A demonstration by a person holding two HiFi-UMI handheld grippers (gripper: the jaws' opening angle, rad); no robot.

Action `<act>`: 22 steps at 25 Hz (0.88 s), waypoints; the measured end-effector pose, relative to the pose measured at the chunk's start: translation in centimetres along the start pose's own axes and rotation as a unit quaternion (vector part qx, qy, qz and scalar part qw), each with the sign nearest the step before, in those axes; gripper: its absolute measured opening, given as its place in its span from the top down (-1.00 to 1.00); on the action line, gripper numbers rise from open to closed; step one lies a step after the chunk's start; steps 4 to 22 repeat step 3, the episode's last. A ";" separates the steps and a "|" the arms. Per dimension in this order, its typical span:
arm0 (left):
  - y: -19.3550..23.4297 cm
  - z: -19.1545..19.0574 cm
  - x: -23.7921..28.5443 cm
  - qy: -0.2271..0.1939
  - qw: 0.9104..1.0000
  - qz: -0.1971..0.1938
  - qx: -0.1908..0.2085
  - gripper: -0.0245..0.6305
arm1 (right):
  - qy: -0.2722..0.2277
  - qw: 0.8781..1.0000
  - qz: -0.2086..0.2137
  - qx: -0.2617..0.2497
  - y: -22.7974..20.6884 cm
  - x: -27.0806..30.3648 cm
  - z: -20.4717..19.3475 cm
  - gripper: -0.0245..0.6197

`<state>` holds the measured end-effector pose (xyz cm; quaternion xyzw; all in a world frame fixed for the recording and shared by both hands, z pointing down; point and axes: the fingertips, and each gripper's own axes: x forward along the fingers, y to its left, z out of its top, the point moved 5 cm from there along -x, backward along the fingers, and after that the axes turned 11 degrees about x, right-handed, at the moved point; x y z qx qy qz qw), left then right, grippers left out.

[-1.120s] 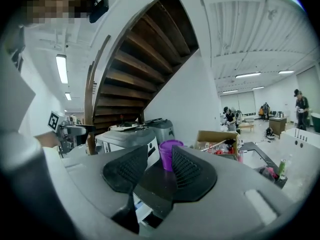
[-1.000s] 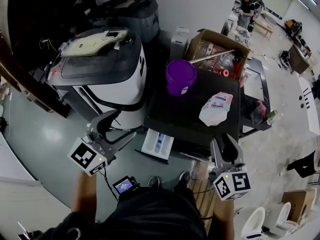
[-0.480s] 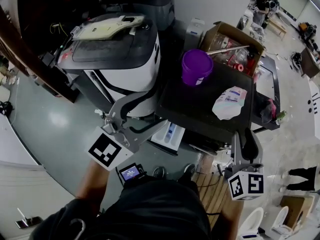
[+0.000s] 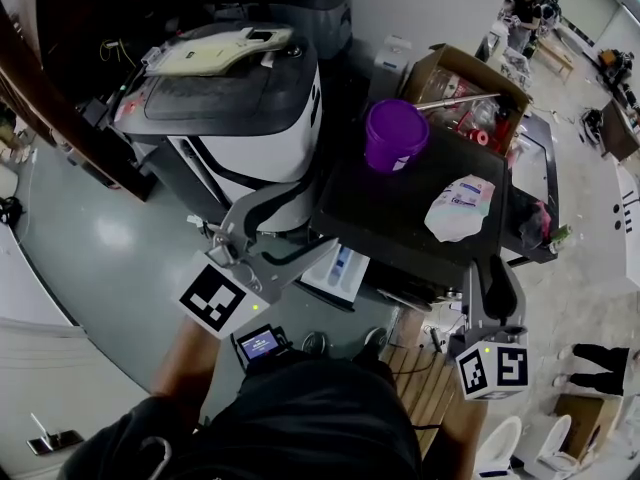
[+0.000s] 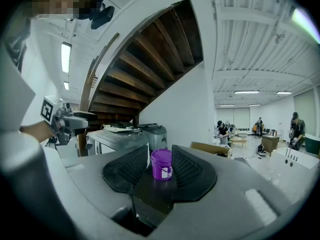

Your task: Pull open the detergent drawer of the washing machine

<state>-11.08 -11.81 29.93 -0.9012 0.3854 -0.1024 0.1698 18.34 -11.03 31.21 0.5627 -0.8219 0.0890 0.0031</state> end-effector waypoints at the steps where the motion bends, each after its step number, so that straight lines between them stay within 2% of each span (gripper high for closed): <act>1: 0.1 -0.1 0.0 0.000 1.000 0.000 -0.001 -0.12 | 0.001 1.000 0.000 0.000 0.0 0.1 -0.1 0.46; 22: 0.2 -0.4 0.0 0.001 1.000 0.001 -0.002 -0.12 | 0.002 1.000 0.001 0.001 0.1 0.3 -0.2 0.46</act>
